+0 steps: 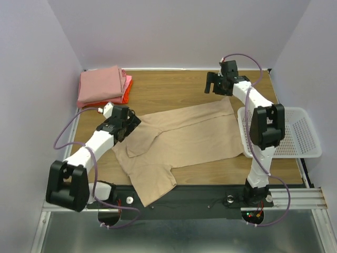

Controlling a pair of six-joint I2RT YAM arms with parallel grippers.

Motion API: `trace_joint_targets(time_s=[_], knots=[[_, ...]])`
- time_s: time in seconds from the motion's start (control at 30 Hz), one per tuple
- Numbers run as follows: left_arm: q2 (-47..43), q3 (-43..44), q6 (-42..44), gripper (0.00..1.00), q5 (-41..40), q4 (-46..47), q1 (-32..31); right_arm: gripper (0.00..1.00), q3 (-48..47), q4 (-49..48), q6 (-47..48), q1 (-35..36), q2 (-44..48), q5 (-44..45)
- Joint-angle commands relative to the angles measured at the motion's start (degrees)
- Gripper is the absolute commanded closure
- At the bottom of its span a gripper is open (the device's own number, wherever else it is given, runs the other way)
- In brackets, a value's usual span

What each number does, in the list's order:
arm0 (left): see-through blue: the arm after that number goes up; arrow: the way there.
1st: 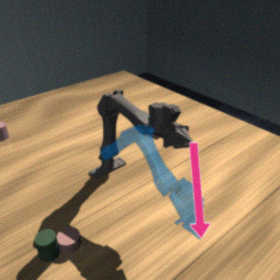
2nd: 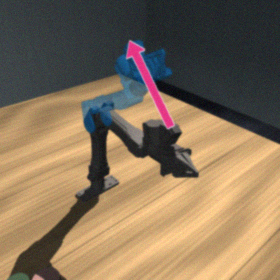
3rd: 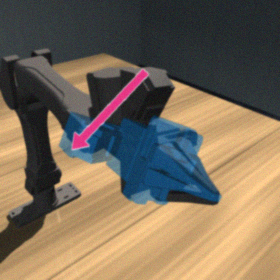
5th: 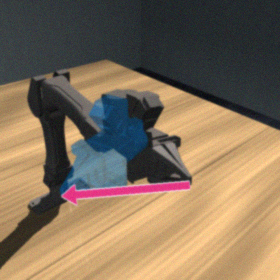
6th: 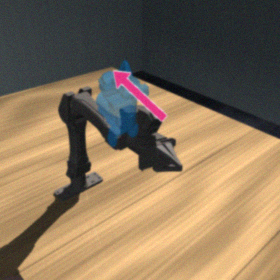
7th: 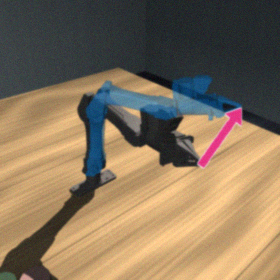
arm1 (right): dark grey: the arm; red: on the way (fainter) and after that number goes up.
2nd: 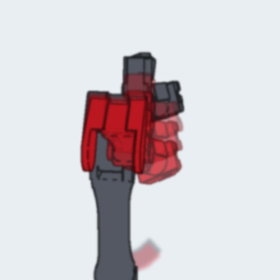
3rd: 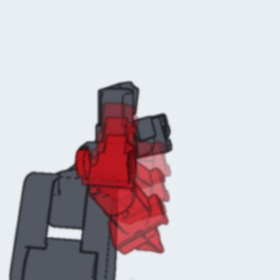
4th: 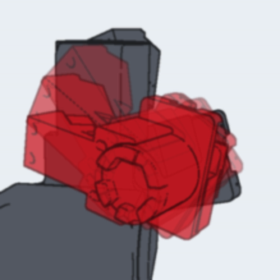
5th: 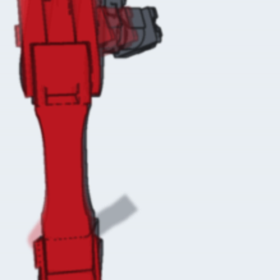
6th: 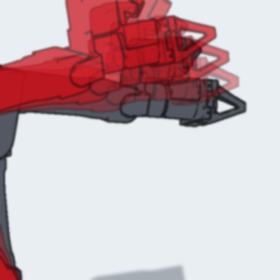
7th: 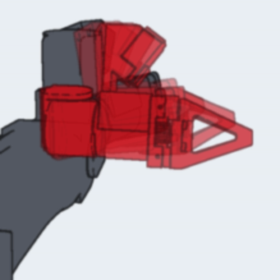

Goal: Fold and stack the t-shirts
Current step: Fold the tshirt

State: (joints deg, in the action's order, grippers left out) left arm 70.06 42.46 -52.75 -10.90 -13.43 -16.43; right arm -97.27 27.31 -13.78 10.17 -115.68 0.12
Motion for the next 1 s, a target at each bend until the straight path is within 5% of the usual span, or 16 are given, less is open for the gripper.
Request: trace_joint_targets(time_s=[0.0,0.53,0.97], knots=[[6.9,4.6,3.6,0.02,-2.3,7.7,0.3,0.0,-5.1,-0.6,-1.5,0.5,-5.9,-0.5],[35.1,20.9,8.6,0.02,-4.7,6.1,3.8,0.0,-7.6,-0.6,-11.1,-4.5,-15.2,12.8],[54.8,50.0,17.9,0.02,-3.6,-0.1,3.8,0.0,-11.6,-0.6,-11.6,-7.9,-17.6,12.4]])
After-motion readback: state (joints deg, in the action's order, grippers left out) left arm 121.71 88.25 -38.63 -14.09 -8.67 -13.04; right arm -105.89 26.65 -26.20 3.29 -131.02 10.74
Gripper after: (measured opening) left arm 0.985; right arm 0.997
